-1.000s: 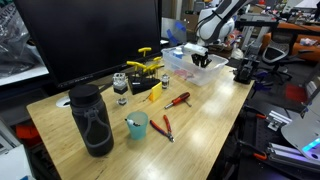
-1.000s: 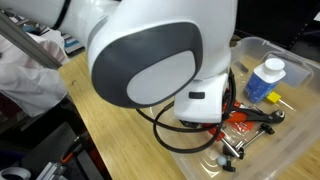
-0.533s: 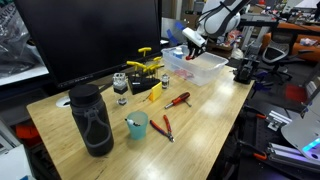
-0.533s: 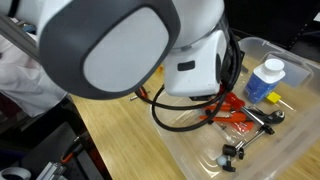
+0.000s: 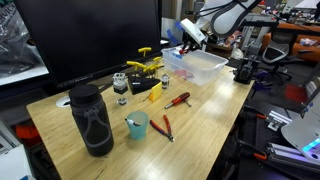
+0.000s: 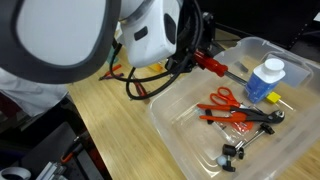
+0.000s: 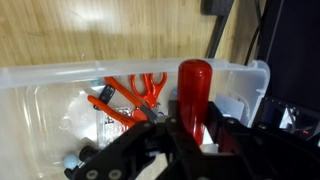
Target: Remove the screwdriver handle from the bowl and put it on the table
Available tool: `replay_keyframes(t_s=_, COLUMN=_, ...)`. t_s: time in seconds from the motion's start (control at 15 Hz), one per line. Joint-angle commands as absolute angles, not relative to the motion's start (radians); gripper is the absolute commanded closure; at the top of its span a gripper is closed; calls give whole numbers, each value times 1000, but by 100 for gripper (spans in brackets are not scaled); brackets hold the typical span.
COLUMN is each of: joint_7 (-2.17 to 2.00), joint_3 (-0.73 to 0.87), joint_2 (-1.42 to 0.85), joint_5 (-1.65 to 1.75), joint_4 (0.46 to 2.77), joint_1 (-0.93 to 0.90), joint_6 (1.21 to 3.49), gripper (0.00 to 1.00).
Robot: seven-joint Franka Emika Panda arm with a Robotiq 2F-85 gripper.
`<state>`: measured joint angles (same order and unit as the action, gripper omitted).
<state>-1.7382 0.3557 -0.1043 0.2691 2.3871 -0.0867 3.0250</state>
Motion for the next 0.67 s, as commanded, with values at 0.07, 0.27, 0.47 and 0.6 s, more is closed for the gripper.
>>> replay_keyframes(t_s=0.07, joint_7=-1744, joint_3=348, joint_2=-17, joint_5=372, joint_4=2477, joint_1=-142, joint_6=3078, gripper=93)
replay_keyframes(t_s=0.27, joint_7=-1778, joint_3=335, joint_2=35, joint_5=493, joint_4=2508, joint_1=-187, joint_6=3081, gripper=93)
replay_keyframes(t_s=0.47, joint_7=-1812, joint_3=298, joint_2=67, joint_5=562, joint_4=2549, joint_1=-219, joint_6=3072, gripper=93)
replay_keyframes(t_s=0.6, joint_7=-1841, joint_3=273, joint_2=71, joint_5=566, joint_4=2579, joint_1=-241, joint_6=3066, gripper=93)
